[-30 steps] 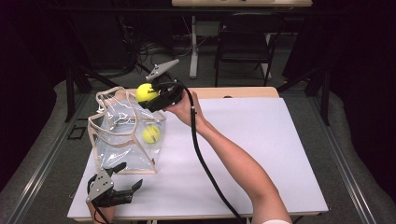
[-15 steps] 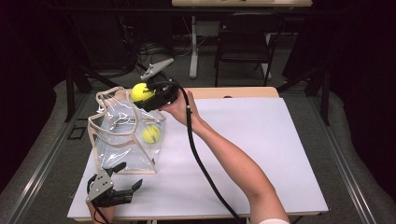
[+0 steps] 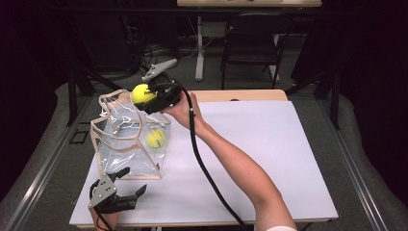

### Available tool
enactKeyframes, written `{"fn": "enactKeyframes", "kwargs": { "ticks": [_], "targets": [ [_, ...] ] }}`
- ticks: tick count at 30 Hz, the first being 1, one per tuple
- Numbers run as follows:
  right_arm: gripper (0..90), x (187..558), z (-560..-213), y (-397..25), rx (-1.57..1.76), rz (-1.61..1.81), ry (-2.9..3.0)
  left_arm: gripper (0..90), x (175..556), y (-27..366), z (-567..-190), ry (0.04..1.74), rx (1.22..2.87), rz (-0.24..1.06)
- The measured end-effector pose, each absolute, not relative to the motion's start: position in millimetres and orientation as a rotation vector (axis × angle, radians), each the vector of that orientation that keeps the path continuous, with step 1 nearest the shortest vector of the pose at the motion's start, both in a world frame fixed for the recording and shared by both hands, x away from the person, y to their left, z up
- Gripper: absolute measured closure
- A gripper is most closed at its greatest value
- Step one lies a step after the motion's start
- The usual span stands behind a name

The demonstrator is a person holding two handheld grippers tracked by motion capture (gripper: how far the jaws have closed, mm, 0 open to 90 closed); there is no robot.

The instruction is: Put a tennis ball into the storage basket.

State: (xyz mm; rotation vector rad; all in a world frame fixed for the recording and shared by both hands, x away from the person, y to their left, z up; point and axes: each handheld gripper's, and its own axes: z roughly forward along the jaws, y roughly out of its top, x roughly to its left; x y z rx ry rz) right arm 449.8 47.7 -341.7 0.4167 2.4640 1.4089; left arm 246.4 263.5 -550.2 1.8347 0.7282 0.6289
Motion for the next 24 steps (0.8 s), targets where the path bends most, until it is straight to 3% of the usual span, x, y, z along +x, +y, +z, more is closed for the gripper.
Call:
{"fn": "enactKeyframes", "kwargs": {
  "ticks": [24],
  "targets": [
    [26.3, 437, -337, 64, 0.361, 1.416, 2.465, 16.0, 246, 263, -550, 0.730, 1.834, 0.628]
  ]
}}
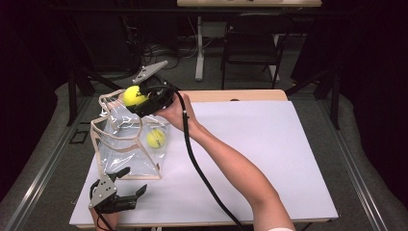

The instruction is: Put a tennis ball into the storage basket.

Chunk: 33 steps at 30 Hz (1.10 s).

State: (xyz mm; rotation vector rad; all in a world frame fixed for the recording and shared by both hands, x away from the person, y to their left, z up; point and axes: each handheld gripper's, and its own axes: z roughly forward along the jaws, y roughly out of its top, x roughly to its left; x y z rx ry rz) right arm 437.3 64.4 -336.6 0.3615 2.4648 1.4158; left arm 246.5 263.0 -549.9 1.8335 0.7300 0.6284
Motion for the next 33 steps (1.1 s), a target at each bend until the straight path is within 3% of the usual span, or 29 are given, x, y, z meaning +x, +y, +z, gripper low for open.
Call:
{"fn": "enactKeyframes", "kwargs": {
  "ticks": [33],
  "targets": [
    [26.3, 435, -342, 91, 0.319, 1.394, 2.514, 16.0, 246, 264, -549, 0.723, 1.829, 0.630]
  ]
}}
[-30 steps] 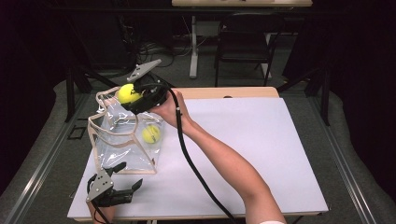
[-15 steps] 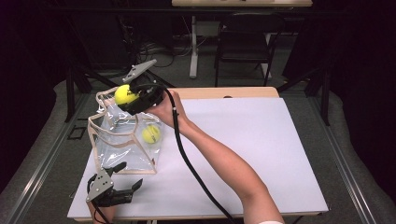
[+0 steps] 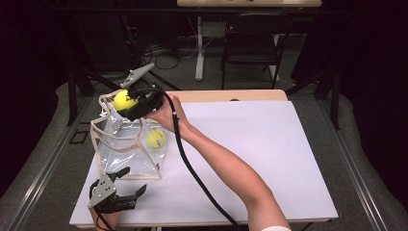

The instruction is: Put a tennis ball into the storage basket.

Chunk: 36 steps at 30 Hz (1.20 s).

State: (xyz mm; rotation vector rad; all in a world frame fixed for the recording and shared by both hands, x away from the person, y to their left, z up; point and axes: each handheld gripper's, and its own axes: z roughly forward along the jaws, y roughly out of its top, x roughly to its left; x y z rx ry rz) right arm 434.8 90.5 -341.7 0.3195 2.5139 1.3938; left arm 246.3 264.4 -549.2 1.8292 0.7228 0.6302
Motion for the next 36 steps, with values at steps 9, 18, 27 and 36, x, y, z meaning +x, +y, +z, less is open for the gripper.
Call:
{"fn": "enactKeyframes", "kwargs": {
  "ticks": [9, 18, 27, 36],
  "targets": [
    [26.2, 431, -341, 95, 0.303, 1.385, 2.520, 16.0, 246, 264, -549, 0.724, 1.828, 0.628],
    [26.3, 432, -345, 98, 0.302, 1.377, 2.538, 16.0, 246, 264, -549, 0.724, 1.829, 0.626],
    [26.2, 431, -346, 101, 0.302, 1.367, 2.547, 16.0, 246, 264, -549, 0.722, 1.830, 0.626],
    [26.3, 432, -349, 104, 0.304, 1.358, 2.559, 16.0, 246, 264, -549, 0.724, 1.829, 0.624]
  ]
}}
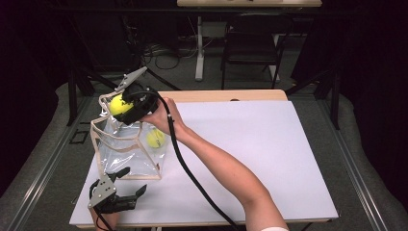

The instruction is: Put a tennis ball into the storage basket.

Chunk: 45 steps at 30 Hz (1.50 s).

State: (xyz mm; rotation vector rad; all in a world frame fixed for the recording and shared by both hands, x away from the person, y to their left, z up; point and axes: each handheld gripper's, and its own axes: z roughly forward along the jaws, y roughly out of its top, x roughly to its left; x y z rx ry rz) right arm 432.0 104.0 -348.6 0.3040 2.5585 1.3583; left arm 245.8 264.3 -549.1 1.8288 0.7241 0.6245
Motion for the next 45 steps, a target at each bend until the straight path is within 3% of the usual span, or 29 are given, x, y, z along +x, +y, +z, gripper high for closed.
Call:
{"fn": "enactKeyframes", "kwargs": {
  "ticks": [45],
  "targets": [
    [26.2, 441, -363, 118, 0.290, 1.260, 2.663, 16.0, 246, 265, -549, 0.726, 1.821, 0.623]
  ]
}}
